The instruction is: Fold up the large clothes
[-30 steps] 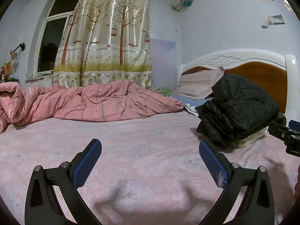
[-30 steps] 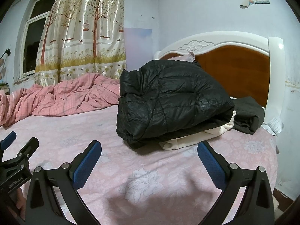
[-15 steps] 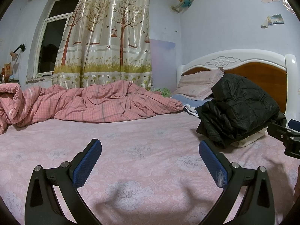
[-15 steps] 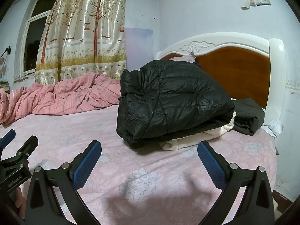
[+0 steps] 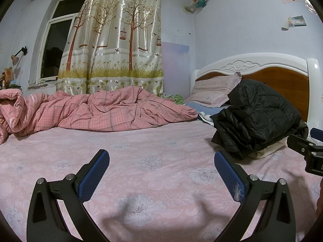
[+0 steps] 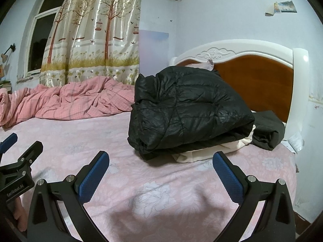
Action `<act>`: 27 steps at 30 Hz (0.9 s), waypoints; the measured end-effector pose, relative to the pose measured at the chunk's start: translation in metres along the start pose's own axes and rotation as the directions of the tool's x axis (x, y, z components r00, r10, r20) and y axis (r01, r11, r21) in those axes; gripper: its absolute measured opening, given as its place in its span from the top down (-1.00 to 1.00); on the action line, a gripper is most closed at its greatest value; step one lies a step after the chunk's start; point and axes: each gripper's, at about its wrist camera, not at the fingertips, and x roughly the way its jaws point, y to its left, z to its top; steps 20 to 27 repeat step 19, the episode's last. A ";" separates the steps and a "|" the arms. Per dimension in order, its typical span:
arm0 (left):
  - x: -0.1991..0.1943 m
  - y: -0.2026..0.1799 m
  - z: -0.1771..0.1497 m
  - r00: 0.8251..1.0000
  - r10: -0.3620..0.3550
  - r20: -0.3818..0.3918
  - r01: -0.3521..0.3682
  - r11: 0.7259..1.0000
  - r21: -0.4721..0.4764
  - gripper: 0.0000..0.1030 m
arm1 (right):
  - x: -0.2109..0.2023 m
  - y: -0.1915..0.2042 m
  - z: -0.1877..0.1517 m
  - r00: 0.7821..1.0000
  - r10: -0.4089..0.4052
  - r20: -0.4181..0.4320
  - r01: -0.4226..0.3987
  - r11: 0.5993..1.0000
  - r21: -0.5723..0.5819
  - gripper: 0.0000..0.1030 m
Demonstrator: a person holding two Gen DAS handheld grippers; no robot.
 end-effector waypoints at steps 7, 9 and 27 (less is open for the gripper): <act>0.000 0.000 0.000 1.000 0.000 0.000 0.000 1.000 0.000 -1.00 | 0.001 -0.001 0.000 1.000 0.001 0.000 -0.001 1.000 0.000 -1.00; 0.000 0.000 0.000 1.000 0.000 -0.001 0.000 1.000 0.000 -1.00 | 0.001 -0.001 0.000 1.000 0.001 0.000 -0.001 1.000 -0.002 -1.00; 0.000 0.000 0.000 1.000 0.000 -0.001 0.000 1.000 0.001 -1.00 | 0.001 0.000 0.000 1.000 -0.001 0.001 0.001 1.000 0.000 -1.00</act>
